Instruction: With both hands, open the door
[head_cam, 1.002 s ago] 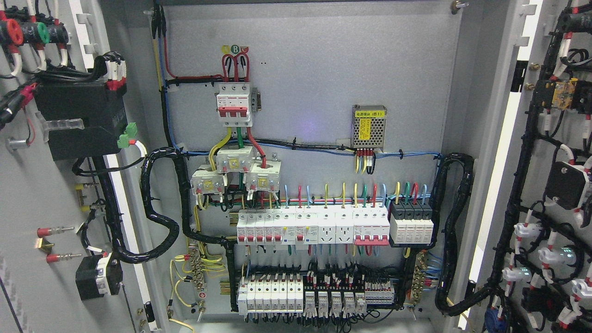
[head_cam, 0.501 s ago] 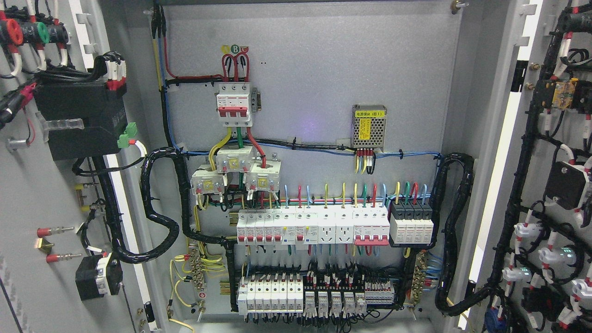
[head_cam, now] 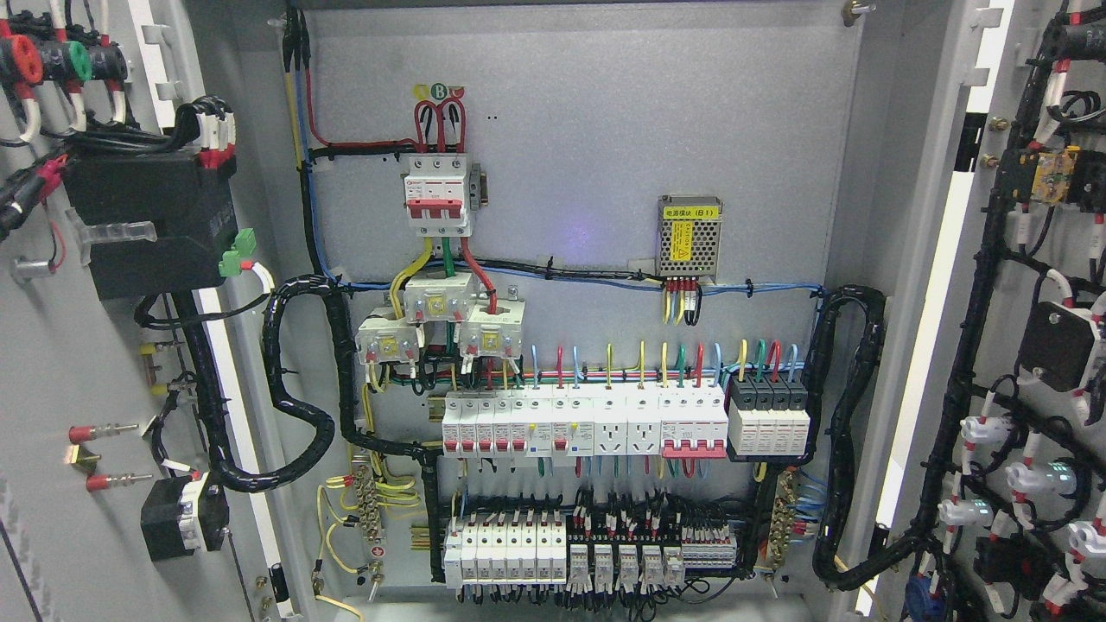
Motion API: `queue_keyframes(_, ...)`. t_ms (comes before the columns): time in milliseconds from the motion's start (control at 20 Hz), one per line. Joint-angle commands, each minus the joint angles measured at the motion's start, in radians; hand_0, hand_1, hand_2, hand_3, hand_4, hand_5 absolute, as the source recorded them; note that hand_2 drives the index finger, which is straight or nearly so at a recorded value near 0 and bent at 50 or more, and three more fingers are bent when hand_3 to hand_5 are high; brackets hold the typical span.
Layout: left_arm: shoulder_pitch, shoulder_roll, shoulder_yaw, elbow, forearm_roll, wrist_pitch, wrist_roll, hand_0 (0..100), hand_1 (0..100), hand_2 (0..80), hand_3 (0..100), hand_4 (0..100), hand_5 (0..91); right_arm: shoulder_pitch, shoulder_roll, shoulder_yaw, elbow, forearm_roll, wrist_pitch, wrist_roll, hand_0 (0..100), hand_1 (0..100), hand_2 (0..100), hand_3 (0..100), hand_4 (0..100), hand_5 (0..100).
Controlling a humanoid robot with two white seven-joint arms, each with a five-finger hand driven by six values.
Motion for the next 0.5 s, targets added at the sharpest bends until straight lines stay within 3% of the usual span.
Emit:
queue_keyframes(0,-0.005,0.012,0.019,-0.005,0.030,-0.095,0.000,0,0,0.0,0,4,0.0,-0.002,-0.016,-0.053,-0.027,-0.044,-0.001,0.000,0,0,0,0,0,0)
queue_keyframes(200,0.018,0.035,0.021,-0.005,0.064,-0.101,0.000,0,0,0.0,0,4,0.0,-0.002,-0.027,-0.056,-0.027,-0.053,0.002,0.000,0,0,0,0,0,0)
queue_keyframes(451,0.042,0.051,0.036,-0.005,0.096,-0.179,0.000,0,0,0.0,0,4,0.0,-0.003,-0.042,-0.062,-0.027,-0.092,0.004,0.000,0,0,0,0,0,0)
